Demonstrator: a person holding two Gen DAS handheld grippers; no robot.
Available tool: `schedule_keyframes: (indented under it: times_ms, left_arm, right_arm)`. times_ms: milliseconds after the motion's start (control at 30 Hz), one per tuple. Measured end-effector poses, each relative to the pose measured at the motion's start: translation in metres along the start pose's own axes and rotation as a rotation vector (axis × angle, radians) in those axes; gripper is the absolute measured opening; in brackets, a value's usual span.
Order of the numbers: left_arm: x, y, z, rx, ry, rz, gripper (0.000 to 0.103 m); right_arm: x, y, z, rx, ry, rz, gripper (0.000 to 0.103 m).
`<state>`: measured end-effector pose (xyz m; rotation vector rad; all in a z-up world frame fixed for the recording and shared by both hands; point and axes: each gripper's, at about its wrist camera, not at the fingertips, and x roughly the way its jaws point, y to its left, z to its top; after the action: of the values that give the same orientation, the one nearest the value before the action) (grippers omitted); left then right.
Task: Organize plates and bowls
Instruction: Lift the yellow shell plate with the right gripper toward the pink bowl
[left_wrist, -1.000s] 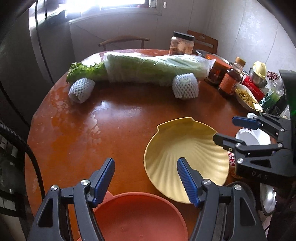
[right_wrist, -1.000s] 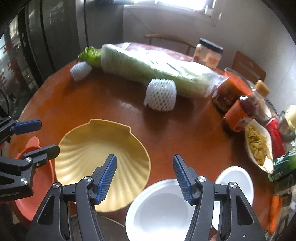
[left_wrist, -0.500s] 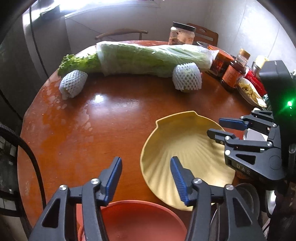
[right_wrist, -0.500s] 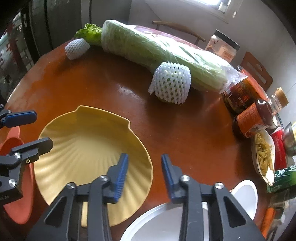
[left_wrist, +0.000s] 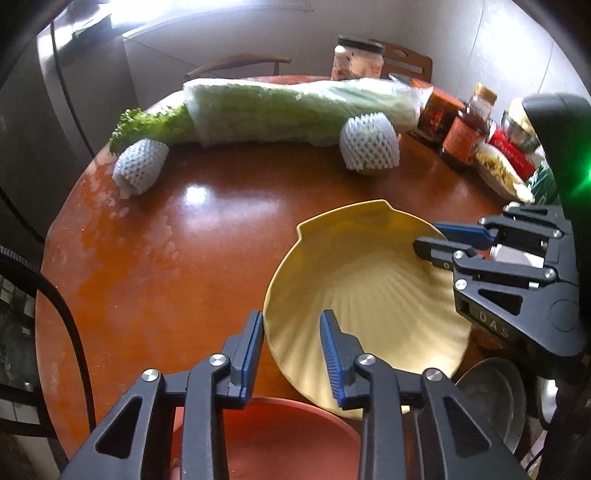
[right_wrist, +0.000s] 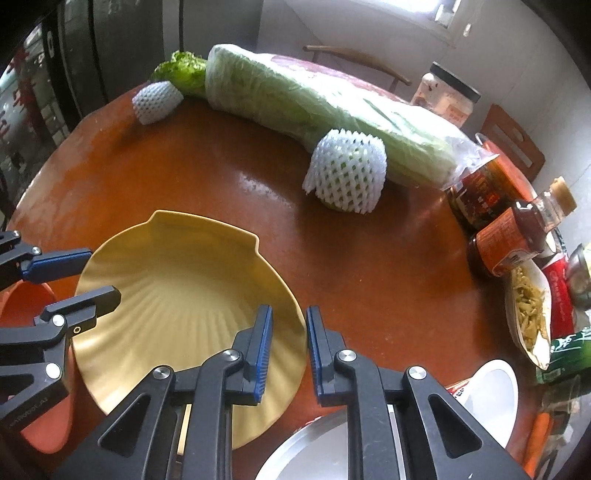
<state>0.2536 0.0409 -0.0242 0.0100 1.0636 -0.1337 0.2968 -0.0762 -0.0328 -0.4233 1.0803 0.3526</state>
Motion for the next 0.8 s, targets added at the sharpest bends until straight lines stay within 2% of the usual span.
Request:
schedule_keyframes:
  times_ms: [233, 800]
  left_arm:
    - [-0.021, 0.012, 0.003, -0.031, -0.059, -0.005, 0.031]
    - [-0.089, 0.027, -0.002, -0.070, -0.203, -0.006, 0.031]
  right_arm:
    - [-0.028, 0.000, 0.004, 0.037, -0.066, 0.029, 0.019]
    - [-0.099, 0.023, 0.012, 0.009, -0.216, -0.002, 0.019]
